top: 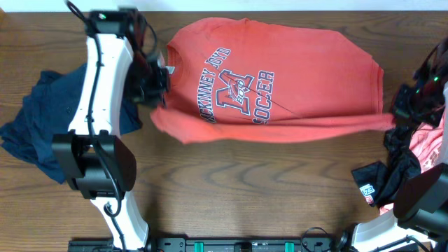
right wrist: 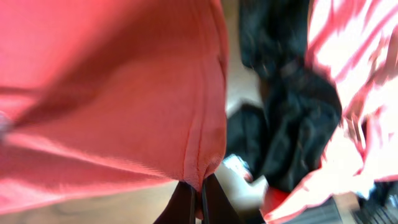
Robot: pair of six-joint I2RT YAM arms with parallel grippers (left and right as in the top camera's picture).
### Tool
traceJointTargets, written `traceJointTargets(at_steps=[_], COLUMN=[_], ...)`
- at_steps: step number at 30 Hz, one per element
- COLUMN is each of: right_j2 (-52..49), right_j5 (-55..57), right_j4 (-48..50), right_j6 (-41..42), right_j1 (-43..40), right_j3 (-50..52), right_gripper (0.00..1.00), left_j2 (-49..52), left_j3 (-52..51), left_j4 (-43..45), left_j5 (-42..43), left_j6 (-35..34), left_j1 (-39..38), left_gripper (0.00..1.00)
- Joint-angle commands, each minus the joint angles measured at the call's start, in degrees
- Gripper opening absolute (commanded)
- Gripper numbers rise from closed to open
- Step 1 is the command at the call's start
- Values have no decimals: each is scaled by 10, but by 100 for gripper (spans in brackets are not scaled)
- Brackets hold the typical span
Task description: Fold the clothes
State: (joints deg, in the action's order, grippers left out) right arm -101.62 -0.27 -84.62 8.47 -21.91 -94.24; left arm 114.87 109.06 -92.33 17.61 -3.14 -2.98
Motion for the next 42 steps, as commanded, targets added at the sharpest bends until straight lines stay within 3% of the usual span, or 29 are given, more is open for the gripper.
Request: traceJointTargets(at_steps=[1, 7, 11, 16, 19, 31, 42], right_j2=[3, 4, 10, 10, 10, 10, 8], right_j5=[86, 144, 144, 140, 117, -57, -68], right_j4=[-2, -18, -42, -50, -37, 141, 273], right_j6=[13, 58, 63, 63, 55, 6, 7], right_j1=[-3, -30, -44, -46, -46, -42, -1], right_j3=[47, 76, 76, 85, 94, 98, 108], right_gripper=[1, 1, 1, 1, 1, 1, 4], left_j2=[-73, -219, -324, -417, -447, -384, -269], left_j3=[-112, -324, -427, -471, -471, -471, -471], left_j4=[-23, 38, 65, 94, 153, 388, 550], left_j5=[-19, -94, -97, -78, -77, -76, -76], left_j6=[7, -70, -117, -137, -137, -169, -184], left_j1=[-7, -7, -6, -6, -6, -6, -6], left_gripper=[6, 6, 6, 6, 6, 6, 6])
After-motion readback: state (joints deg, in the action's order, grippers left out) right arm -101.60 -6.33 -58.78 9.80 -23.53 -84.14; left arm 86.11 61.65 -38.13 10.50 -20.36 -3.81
